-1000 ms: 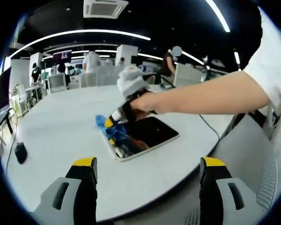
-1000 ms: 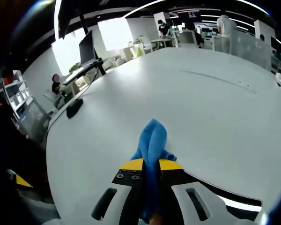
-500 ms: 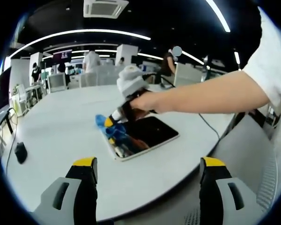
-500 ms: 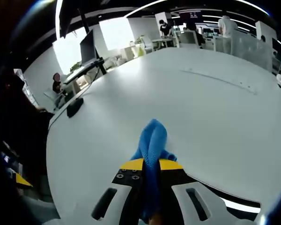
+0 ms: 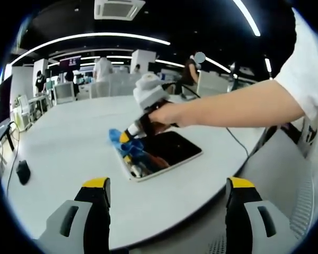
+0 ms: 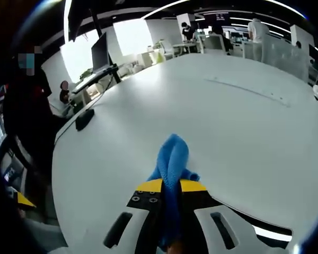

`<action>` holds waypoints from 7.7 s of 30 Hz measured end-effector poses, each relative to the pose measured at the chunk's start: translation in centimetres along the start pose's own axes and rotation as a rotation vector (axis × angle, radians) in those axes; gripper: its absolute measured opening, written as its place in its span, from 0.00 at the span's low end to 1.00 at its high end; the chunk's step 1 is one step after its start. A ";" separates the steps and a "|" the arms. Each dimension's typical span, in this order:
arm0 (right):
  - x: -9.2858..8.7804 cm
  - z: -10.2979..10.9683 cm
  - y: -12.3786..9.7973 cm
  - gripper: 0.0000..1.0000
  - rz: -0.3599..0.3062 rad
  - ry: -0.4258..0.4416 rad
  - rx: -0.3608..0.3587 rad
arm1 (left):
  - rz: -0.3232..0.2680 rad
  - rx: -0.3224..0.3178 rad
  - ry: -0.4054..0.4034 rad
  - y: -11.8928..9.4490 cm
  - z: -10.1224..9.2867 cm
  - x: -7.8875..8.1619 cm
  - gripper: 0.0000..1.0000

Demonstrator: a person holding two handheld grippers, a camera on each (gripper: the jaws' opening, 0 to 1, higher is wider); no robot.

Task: Wipe the mirror surface with the cleaning cloth until all visible marks leave the cleaned area.

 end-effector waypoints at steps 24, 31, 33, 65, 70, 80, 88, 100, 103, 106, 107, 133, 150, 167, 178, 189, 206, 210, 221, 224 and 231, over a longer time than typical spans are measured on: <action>-1.2 -2.0 -2.4 0.05 0.002 0.012 -0.036 | -0.001 -0.002 -0.003 0.0 0.0 0.0 0.90; -1.4 -2.2 -2.7 0.05 -0.002 0.020 -0.043 | -0.002 -0.002 -0.003 0.1 -0.1 0.0 0.90; -1.5 -2.1 -2.8 0.05 -0.003 0.020 -0.046 | -0.002 -0.001 -0.002 0.1 -0.1 0.0 0.90; -2.3 -1.0 -2.9 0.05 0.046 -0.024 -0.051 | 0.000 -0.021 -0.009 0.1 -0.3 0.0 0.89; -2.9 -0.4 -3.0 0.05 0.045 -0.036 -0.049 | -0.001 -0.023 -0.010 0.1 -0.3 0.0 0.89; -4.1 1.4 -3.5 0.05 0.044 -0.062 -0.051 | -0.007 -0.021 -0.008 0.1 -0.3 0.1 0.88; -4.7 2.4 -3.8 0.05 0.038 -0.062 -0.046 | -0.007 -0.024 -0.007 0.1 -0.3 0.1 0.87; -6.3 3.7 -4.3 0.05 0.041 -0.076 -0.028 | -0.009 -0.015 -0.013 0.0 -0.2 0.1 0.88; -6.6 4.1 -4.4 0.05 0.042 -0.077 -0.024 | -0.008 -0.017 -0.012 0.0 -0.2 0.1 0.88; -6.7 4.4 -4.4 0.05 0.043 -0.079 -0.021 | -0.007 -0.016 -0.012 0.0 -0.2 0.1 0.88; -6.7 4.5 -4.4 0.05 0.043 -0.079 -0.020 | -0.008 -0.016 -0.011 0.0 -0.2 0.1 0.88; -8.6 6.9 -5.6 0.05 0.050 -0.066 0.000 | -0.038 -0.009 -0.012 -0.1 -0.2 0.5 0.89; -9.2 7.3 -5.7 0.05 0.053 -0.049 0.009 | -0.037 -0.005 -0.017 -0.1 0.0 0.4 0.92; -9.8 7.2 -6.4 0.05 0.062 -0.049 0.010 | -0.026 -0.003 -0.004 -0.1 0.0 0.1 0.93; -10.5 6.2 -7.5 0.05 0.047 -0.010 -0.005 | -0.023 -0.005 0.002 -0.1 -0.1 0.1 0.93; -10.8 5.5 -8.3 0.05 0.029 0.030 -0.024 | -0.026 -0.001 -0.001 -0.1 0.0 0.1 0.93; -10.6 5.7 -8.2 0.05 0.032 0.039 -0.024 | -0.029 -0.003 -0.007 -0.1 0.0 0.2 0.93; -10.6 5.7 -8.2 0.05 0.039 0.028 -0.027 | -0.028 -0.004 -0.007 -0.1 0.0 0.2 0.93; -10.3 5.4 -8.2 0.05 0.035 0.038 -0.029 | -0.032 0.001 -0.009 -0.1 0.1 0.3 0.92; -10.2 5.2 -8.2 0.05 0.034 0.039 -0.032 | -0.031 -0.002 -0.005 -0.1 0.1 0.3 0.92; -9.7 4.5 -8.1 0.05 0.026 0.046 -0.045 | -0.028 -0.003 -0.003 -0.1 0.0 0.3 0.92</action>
Point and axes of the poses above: the point that each gripper's makers call its tool centre point, and the gripper's own axes: y roughly forward along the fingers, z roughly to its left, x roughly out of its top, the point moved 3 cm from there along -y, roughly backward along the fingers, and after that the axes turned 15 degrees about x, right-handed, at the moved point
